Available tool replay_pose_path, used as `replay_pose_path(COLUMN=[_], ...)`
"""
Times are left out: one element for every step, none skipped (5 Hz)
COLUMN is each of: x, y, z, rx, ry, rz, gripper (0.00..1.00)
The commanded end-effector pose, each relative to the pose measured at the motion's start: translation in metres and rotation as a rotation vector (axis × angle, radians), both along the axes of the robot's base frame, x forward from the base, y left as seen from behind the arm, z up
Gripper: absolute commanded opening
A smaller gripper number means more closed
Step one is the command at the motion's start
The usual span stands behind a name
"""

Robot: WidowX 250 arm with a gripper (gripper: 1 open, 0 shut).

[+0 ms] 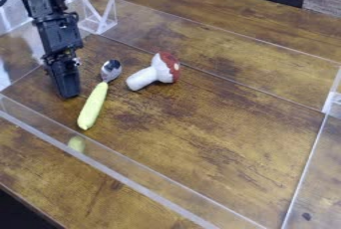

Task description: Move the green spoon to the left

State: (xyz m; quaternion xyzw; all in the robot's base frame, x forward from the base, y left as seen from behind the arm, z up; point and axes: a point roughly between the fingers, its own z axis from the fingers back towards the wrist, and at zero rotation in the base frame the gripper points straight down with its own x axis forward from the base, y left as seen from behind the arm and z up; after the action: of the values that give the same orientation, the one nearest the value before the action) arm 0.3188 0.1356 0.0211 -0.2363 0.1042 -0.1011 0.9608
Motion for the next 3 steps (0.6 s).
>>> replay_pose_path(x=[0.016,0.026,0.033], y=[0.018,0.026,0.035], z=[0.038,0.034,0.033], rx=[0.045,0.043,0.041], ry=[-0.081,-0.08,-0.076], rz=[0.046,0.07,0.098], gripper=[1.0,1.0,1.0])
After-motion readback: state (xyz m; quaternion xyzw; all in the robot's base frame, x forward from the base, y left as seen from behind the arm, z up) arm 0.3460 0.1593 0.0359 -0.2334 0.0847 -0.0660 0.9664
